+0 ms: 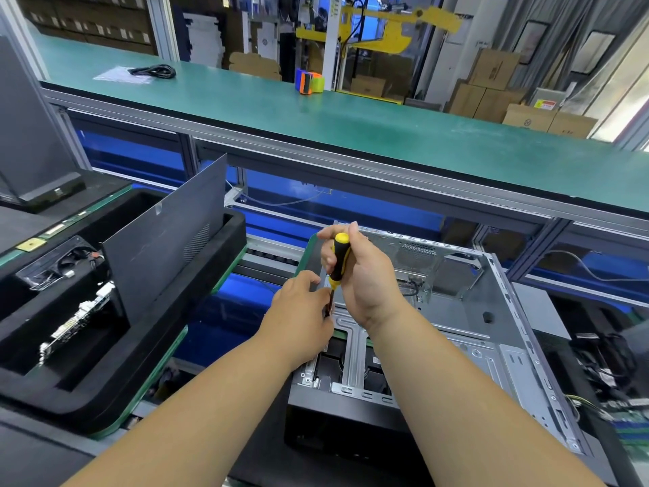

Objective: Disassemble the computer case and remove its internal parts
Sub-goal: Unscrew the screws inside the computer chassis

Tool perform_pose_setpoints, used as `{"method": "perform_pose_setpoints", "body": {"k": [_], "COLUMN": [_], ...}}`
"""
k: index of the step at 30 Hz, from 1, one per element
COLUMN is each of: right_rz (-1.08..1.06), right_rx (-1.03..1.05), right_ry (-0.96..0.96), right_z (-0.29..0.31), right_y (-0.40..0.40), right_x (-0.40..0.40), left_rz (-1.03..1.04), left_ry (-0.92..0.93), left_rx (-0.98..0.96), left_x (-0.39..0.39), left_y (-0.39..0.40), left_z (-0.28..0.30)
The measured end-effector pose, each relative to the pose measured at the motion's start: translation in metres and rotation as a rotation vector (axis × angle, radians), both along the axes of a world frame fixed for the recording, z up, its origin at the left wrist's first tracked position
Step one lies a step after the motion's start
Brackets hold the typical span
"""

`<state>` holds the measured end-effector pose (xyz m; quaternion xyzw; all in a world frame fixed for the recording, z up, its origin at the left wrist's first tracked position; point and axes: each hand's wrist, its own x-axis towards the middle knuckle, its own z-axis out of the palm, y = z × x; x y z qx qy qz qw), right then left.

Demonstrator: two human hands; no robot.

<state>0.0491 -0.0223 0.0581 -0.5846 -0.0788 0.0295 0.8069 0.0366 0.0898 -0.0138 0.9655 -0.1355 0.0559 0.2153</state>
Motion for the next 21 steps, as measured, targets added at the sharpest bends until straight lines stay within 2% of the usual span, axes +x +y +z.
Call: {"method": "perform_pose_setpoints", "body": {"k": [5,10,21], "right_rz": [-0.022,-0.078,-0.062], "right_rx": [-0.051,-0.041,-0.007], "right_ry": [-0.028,0.029,0.058], "right_z": [0.002,0.003,-0.007], "right_y": [0.0,-0.007,-0.007], "right_x": [-0.002,0.003,0.01], "left_rz": [0.002,-0.01,-0.019], "left_ry": [0.016,0.002,-0.106], "left_rx": [0.015,0.008,-0.001], "left_x": [0.0,0.001,0.0], "left_y": [0.001,0.0,0.0], "left_z": [0.0,-0.002,-0.005]}}
